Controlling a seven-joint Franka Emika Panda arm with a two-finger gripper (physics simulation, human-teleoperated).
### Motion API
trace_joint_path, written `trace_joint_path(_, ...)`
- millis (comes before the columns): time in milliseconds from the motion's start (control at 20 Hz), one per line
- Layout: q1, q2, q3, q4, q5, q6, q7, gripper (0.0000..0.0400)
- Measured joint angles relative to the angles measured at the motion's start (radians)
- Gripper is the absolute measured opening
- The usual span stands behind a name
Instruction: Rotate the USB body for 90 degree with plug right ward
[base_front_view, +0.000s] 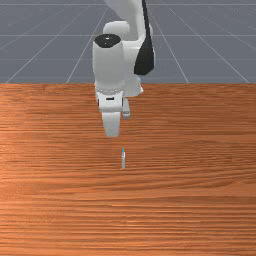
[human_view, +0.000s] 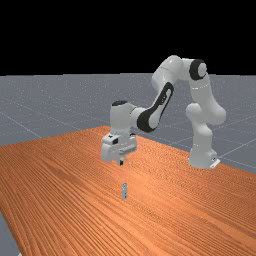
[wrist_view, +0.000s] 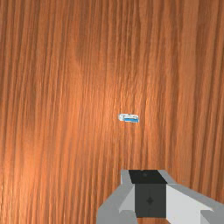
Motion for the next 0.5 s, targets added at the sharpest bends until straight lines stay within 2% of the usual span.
trace_joint_path(250,-0.071,0.021,-0.024,0.033,0.012,-0.012,-0.089,0.0)
trace_joint_path(300,-0.056,0.033,-0.032,0.063,0.006,-0.075,-0.019,0.0)
trace_joint_path(350,-0.031,0.065,-0.026,0.129,-0.001,-0.183,0.026,0.0)
trace_joint_path(500,0.06,0.071,0.01,0.147,-0.005,-0.225,0.157,0.0)
